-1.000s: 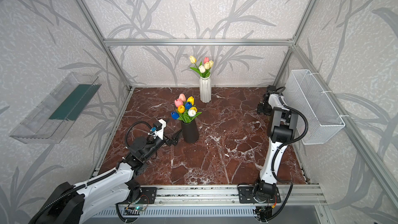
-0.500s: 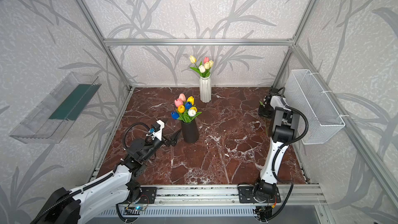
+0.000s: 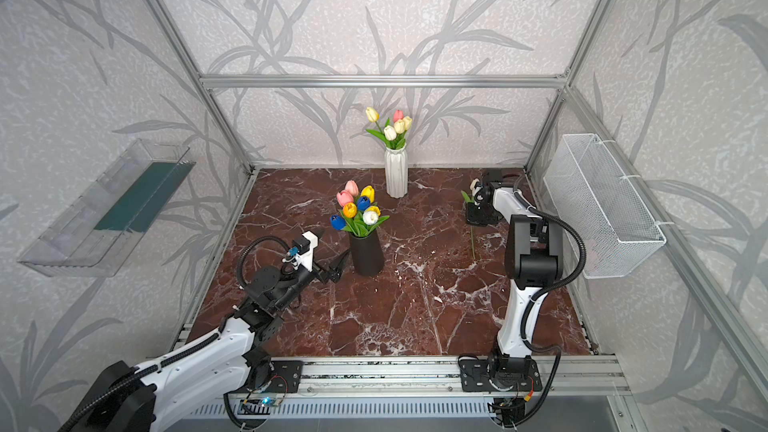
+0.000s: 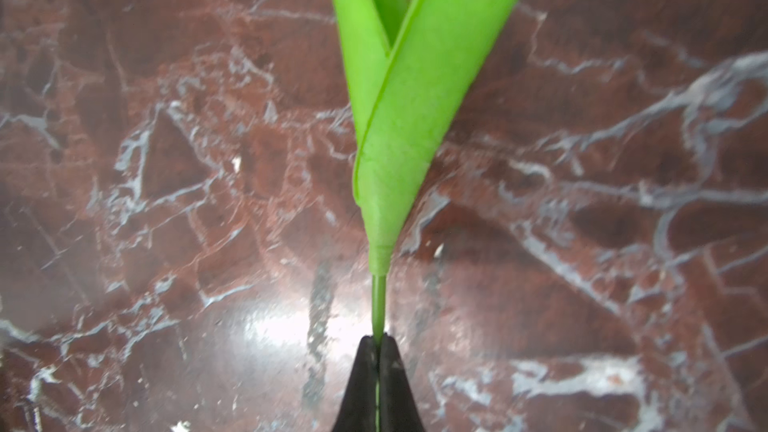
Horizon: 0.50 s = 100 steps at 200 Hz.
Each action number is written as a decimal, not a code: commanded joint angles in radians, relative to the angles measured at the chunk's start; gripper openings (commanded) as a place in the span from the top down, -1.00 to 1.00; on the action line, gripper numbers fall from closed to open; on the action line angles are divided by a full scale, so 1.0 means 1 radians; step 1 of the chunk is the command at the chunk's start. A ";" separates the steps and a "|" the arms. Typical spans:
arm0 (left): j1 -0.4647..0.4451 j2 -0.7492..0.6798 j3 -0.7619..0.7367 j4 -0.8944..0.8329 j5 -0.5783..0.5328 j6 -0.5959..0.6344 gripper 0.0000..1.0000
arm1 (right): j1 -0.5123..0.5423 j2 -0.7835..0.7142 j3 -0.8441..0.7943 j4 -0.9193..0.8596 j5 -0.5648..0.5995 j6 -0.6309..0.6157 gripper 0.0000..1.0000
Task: Arrange the flowers into the vase
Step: 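Lift the white tulip upright with the right gripper toward the black vase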
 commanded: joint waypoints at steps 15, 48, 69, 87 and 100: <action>0.003 0.031 0.034 0.022 0.020 -0.013 -0.96 | 0.088 -0.114 -0.055 0.075 -0.038 0.052 1.00; 0.004 0.062 0.038 0.070 0.032 -0.027 -0.96 | 0.131 -0.291 -0.192 0.282 -0.139 0.125 1.00; 0.004 0.068 0.049 0.065 0.035 -0.024 -0.96 | 0.175 -0.447 -0.288 0.440 -0.184 0.110 1.00; 0.004 0.069 0.053 0.070 0.033 -0.028 -0.96 | 0.213 -0.586 -0.415 0.670 -0.280 0.134 1.00; 0.004 0.069 0.049 0.082 0.025 -0.038 -0.96 | 0.236 -0.685 -0.554 0.948 -0.332 0.211 1.00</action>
